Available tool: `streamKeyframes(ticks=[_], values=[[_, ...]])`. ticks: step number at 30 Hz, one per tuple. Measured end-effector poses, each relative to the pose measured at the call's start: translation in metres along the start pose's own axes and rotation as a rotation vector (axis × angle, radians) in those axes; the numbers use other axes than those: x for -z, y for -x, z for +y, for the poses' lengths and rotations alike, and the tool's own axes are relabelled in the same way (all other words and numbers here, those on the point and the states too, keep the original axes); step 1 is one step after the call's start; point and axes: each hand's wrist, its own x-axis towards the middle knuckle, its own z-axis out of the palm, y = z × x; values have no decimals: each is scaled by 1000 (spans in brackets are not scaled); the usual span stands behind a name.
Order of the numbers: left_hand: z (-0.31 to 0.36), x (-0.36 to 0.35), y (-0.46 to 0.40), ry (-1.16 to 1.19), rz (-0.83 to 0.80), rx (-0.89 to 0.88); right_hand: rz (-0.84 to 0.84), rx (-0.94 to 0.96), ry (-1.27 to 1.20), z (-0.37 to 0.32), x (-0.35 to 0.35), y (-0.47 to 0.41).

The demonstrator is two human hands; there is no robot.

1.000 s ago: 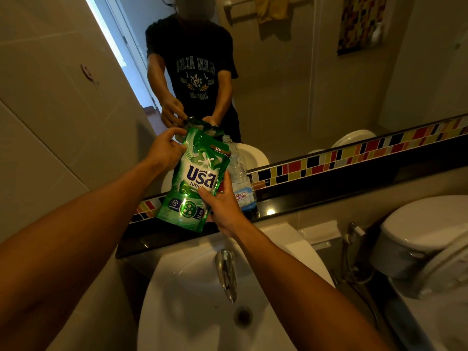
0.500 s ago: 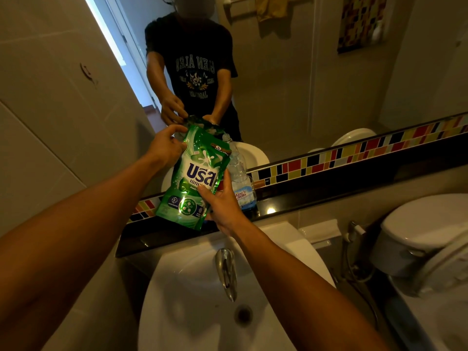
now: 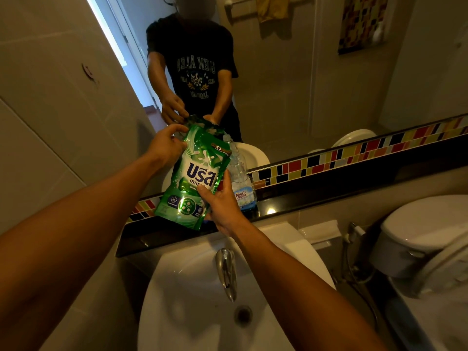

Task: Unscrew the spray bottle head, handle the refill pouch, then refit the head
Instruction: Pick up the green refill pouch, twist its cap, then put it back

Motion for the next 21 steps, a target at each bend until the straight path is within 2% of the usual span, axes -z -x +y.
streamKeyframes(ticks=[21], values=[[0, 4, -7, -28, -6, 9, -1, -22, -18, -5, -5, 3]])
